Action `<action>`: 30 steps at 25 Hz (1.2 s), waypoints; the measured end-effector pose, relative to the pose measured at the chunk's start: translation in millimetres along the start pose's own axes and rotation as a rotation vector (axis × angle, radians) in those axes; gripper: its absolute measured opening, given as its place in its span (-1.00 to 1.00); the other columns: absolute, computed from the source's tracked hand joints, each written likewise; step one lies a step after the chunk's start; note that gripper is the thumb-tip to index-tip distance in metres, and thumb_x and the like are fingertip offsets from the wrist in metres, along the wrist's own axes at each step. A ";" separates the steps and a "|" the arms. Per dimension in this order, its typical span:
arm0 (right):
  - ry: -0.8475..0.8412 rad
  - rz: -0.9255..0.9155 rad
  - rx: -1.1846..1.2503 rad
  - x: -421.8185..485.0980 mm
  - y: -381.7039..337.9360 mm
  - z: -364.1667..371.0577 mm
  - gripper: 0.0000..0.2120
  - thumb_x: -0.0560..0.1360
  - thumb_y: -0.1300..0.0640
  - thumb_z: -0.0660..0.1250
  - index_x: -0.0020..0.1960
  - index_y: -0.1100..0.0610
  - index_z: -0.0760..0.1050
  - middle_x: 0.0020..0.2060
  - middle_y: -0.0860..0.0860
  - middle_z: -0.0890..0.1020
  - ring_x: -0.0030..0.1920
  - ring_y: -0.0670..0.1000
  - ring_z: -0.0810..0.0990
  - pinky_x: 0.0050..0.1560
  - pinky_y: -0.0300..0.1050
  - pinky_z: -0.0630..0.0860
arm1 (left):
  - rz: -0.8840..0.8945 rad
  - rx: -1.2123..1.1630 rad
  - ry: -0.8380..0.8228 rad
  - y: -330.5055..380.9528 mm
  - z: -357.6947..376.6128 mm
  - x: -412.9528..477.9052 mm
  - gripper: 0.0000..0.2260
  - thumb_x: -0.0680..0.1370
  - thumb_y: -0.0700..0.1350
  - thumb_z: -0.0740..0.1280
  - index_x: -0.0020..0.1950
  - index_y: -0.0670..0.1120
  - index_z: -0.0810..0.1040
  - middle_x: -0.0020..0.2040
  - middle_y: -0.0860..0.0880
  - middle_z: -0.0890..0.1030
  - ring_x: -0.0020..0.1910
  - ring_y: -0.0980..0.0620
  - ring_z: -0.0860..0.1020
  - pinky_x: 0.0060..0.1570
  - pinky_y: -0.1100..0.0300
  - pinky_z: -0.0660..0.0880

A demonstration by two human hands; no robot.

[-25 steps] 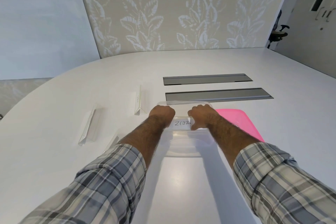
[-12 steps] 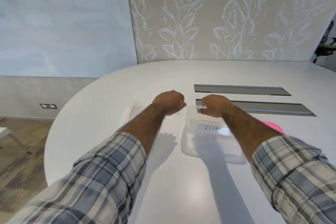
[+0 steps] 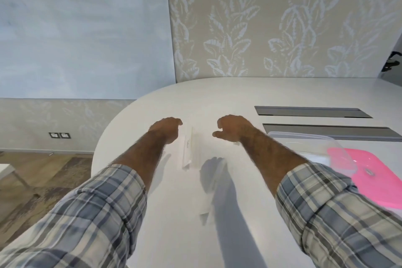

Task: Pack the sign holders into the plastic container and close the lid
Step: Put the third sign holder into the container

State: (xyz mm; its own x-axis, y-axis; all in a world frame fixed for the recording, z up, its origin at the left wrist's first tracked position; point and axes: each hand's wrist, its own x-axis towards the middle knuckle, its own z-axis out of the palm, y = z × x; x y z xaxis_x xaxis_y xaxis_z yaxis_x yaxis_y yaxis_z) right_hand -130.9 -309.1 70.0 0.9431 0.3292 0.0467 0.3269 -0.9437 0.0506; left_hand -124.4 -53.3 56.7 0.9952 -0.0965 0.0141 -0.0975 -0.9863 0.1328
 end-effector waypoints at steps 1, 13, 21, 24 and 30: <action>-0.024 0.030 0.022 8.8 -16.9 6.6 -0.49 0.51 -0.29 0.18 0.20 0.10 0.50 0.18 0.04 0.58 0.21 0.12 0.53 0.18 0.02 0.43 | 0.028 -0.002 -0.025 -13.8 2.6 7.6 -0.58 0.61 -0.11 0.12 0.46 0.16 0.35 0.47 0.09 0.37 0.43 -0.02 0.35 0.32 -0.02 0.34; -0.291 0.397 0.229 58.3 -117.2 79.3 -0.50 0.38 -0.35 0.29 0.01 0.06 0.40 0.10 0.04 0.59 0.09 0.11 0.56 0.02 -0.01 0.40 | 0.371 0.081 -0.157 -70.6 38.0 59.6 -0.38 0.54 -0.11 0.32 0.56 0.14 0.19 0.55 0.08 0.23 0.44 -0.06 0.33 0.26 -0.02 0.38; -0.302 0.388 0.320 68.3 -114.9 85.7 -0.47 0.39 -0.17 0.39 0.23 0.13 0.44 0.18 0.07 0.56 0.15 0.11 0.55 0.12 -0.03 0.48 | 0.534 0.094 -0.079 -69.8 50.6 77.4 -0.32 0.55 -0.14 0.36 0.58 0.10 0.12 0.61 0.04 0.06 0.55 -0.06 0.15 0.41 0.00 0.25; -0.311 0.375 0.330 69.9 -112.9 84.4 -0.48 0.42 -0.10 0.39 0.27 0.13 0.43 0.20 0.07 0.55 0.16 0.10 0.54 0.10 -0.06 0.47 | 0.593 0.132 -0.069 -62.2 52.7 85.9 -0.32 0.56 -0.20 0.34 0.59 0.09 0.10 0.61 0.05 0.07 0.56 -0.03 0.12 0.42 0.02 0.22; -0.294 0.389 0.316 65.4 -119.9 86.8 -0.41 0.28 -0.15 0.52 0.15 0.12 0.43 0.07 0.03 0.55 0.01 0.06 0.53 -0.06 -0.08 0.41 | 0.661 0.262 -0.117 -54.5 64.0 100.5 -0.39 0.59 -0.28 0.21 0.59 0.07 0.13 0.60 0.07 0.10 0.57 0.01 0.08 0.43 0.04 0.21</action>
State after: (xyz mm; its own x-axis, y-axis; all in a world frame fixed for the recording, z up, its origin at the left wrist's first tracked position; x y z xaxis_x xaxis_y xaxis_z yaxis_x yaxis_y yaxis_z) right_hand -103.1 -177.2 -19.6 0.9598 -0.0241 -0.2795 -0.0877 -0.9722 -0.2172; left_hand -18.9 -17.9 -12.5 0.7233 -0.6834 -0.0986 -0.6905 -0.7150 -0.1091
